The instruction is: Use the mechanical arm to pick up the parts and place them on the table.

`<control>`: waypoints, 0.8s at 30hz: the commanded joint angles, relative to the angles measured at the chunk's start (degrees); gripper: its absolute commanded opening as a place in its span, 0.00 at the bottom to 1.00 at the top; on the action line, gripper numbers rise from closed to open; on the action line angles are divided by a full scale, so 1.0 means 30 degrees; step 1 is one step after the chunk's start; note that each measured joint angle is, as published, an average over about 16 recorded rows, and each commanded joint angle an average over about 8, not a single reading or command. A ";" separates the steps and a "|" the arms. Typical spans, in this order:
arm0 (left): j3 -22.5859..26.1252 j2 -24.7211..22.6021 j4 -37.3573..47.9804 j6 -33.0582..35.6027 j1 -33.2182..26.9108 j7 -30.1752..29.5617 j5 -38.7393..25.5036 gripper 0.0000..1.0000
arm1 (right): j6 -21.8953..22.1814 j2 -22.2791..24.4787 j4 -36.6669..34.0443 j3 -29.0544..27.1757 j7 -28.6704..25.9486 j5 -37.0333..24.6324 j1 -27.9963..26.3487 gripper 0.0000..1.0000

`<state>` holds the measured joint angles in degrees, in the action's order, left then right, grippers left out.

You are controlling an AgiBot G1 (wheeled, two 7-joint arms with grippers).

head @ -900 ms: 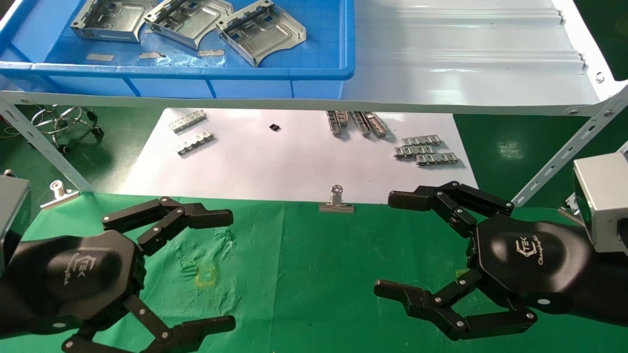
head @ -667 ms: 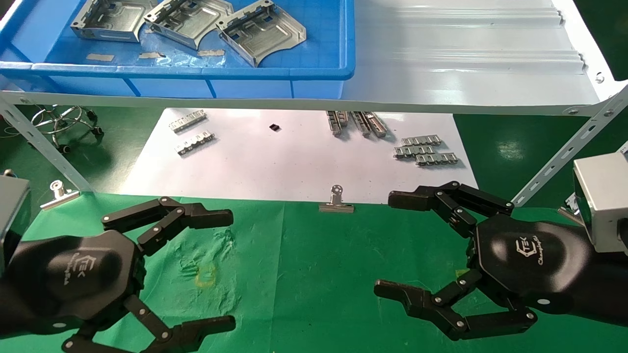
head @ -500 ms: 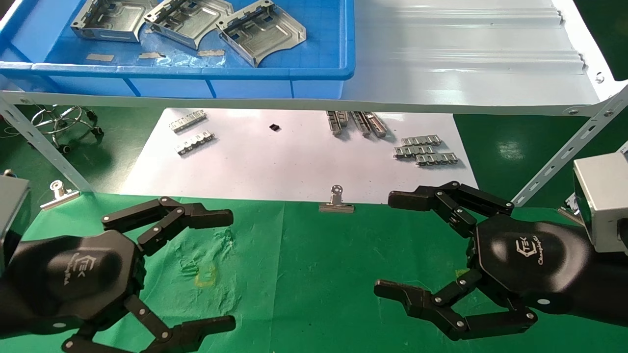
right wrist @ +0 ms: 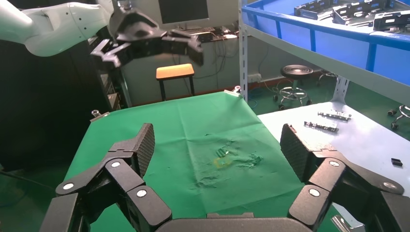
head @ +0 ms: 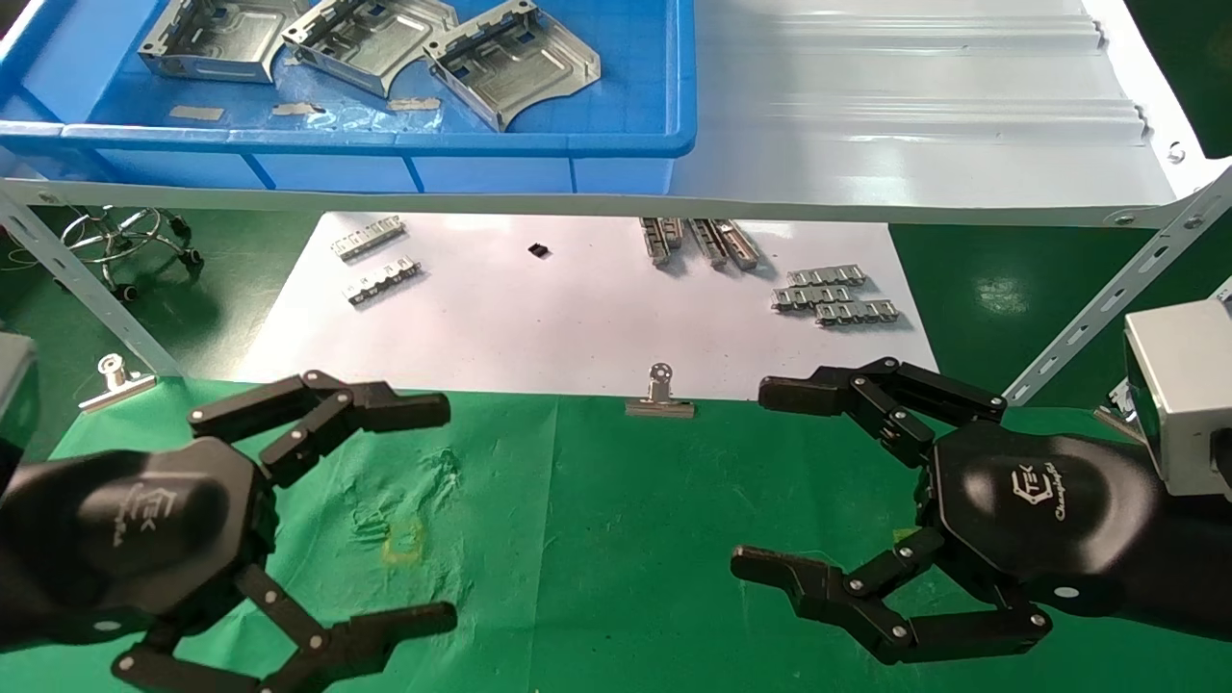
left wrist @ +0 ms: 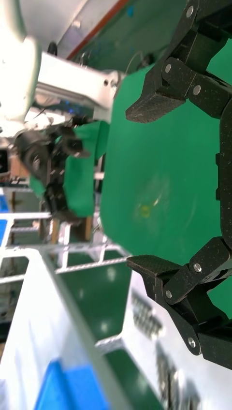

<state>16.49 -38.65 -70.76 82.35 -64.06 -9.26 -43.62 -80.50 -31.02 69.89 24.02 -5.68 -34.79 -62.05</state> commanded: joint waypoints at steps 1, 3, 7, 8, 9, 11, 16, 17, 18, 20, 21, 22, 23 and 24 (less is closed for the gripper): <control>-0.0093 -0.0146 0.0034 -0.0268 0.0006 0.0210 0.0007 1.00 | 0.0000 0.0000 0.0000 0.0000 0.0000 0.0000 0.0000 0.00; 0.0244 -0.1194 0.0783 -0.0956 -0.0805 0.0464 -0.0662 1.00 | 0.0000 0.0000 0.0000 0.0000 0.0000 0.0000 0.0000 0.00; 0.0958 -0.3200 0.2689 -0.2010 -0.2697 0.0861 -0.1965 1.00 | 0.0000 0.0000 0.0000 0.0000 0.0000 0.0000 0.0000 0.00; 0.1032 -0.3493 0.3130 -0.2095 -0.3062 0.0946 -0.2102 1.00 | 0.0000 0.0000 0.0000 0.0000 0.0000 0.0000 0.0000 0.00; 0.1075 -0.3732 0.3518 -0.2140 -0.3362 0.1052 -0.2187 1.00 | 0.0000 0.0000 0.0000 0.0000 0.0000 0.0000 0.0000 0.00; 0.1113 -0.4145 0.4275 -0.2169 -0.3886 0.1323 -0.2288 1.00 | 0.0000 0.0000 0.0000 0.0000 0.0000 0.0000 0.0000 0.00; 0.1065 -0.4806 0.6014 -0.2035 -0.4967 0.2062 -0.2353 1.00 | 0.0000 0.0000 0.0000 0.0000 0.0000 0.0000 0.0000 0.00; 0.1045 -0.4887 0.6358 -0.2040 -0.5187 0.2184 -0.2375 1.00 | 0.0000 0.0000 0.0000 0.0000 0.0000 0.0000 0.0000 0.00; 0.1029 -0.4955 0.6693 -0.2092 -0.5410 0.2294 -0.2425 1.00 | 0.0000 0.0000 0.0000 0.0000 0.0000 0.0000 0.0000 0.00; 0.1008 -0.5089 0.7397 -0.2295 -0.5917 0.2493 -0.2585 1.00 | 0.0000 0.0000 0.0000 0.0000 0.0000 0.0000 0.0000 0.00; 0.1001 -0.5156 0.7776 -0.2467 -0.6194 0.2588 -0.2698 1.00 | 0.0000 0.0000 0.0000 0.0000 0.0000 0.0000 0.0000 0.00; 0.1013 -0.5254 0.8175 -0.2653 -0.6504 0.2683 -0.2835 1.00 | 0.0000 0.0000 0.0000 0.0000 0.0000 0.0000 0.0000 0.00; 0.1032 -0.5364 0.8562 -0.2850 -0.6834 0.2790 -0.2987 1.00 | 0.0000 0.0000 0.0000 0.0000 0.0000 0.0000 0.0000 0.00; 0.1059 -0.5485 0.8956 -0.3065 -0.7179 0.2902 -0.3154 1.00 | 0.0000 0.0000 0.0000 0.0000 0.0000 0.0000 0.0000 0.00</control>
<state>19.95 -55.45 -43.69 72.69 -86.08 -0.62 -53.52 -80.50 -31.02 69.89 24.02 -5.68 -34.79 -62.05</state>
